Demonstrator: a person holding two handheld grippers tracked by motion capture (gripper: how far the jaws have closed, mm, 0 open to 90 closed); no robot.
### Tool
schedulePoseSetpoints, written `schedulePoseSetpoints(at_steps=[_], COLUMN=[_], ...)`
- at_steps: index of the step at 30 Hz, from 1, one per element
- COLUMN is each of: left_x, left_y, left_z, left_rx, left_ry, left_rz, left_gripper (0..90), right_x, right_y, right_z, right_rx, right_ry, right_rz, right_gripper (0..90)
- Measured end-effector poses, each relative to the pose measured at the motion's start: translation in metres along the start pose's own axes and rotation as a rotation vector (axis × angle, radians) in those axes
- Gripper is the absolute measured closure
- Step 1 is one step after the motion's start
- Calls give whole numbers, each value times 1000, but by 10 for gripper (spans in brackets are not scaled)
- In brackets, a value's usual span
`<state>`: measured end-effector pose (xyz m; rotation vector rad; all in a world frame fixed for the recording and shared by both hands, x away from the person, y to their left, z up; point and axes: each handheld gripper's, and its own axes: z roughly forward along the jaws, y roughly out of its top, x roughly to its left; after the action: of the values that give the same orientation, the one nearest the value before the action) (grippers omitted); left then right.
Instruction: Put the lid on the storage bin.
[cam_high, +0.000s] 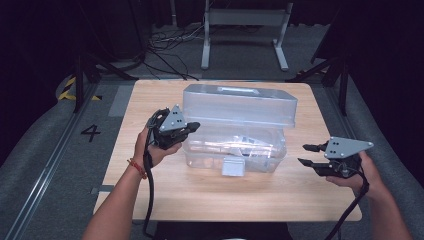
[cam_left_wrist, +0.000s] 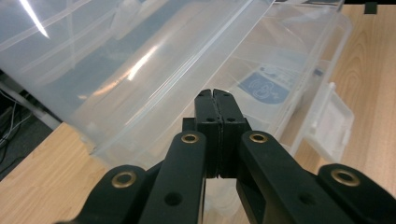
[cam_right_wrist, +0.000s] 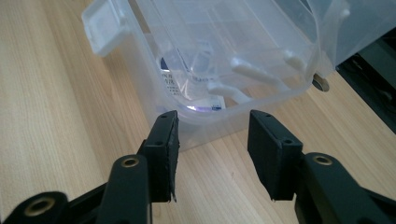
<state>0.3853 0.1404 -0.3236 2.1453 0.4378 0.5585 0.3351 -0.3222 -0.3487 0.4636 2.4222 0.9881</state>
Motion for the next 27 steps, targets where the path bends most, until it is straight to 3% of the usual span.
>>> schedulePoseSetpoints(at_steps=[3,5,7,11,27], left_x=[-2,-5,-6,-7,-18], left_y=[-3,-8,-12,-18,-37], left_z=[2,3,3,3,0], left_rx=[11,7,18,20,58], left_ry=[-3,-11,-10,-16,-48], left_rz=[6,-12,-2,-21,-32], left_gripper=[897,897,897,897,896], right_x=[1,2,3,4,13], right_y=[-5,-14,-19,-28,-58], right_z=[2,6,7,7,18], right_rx=[7,13,13,1,3], right_ry=[-19,-30,-34,-40,-22], right_rz=[19,54,68,79,143], right_gripper=[538,528,527,515,473])
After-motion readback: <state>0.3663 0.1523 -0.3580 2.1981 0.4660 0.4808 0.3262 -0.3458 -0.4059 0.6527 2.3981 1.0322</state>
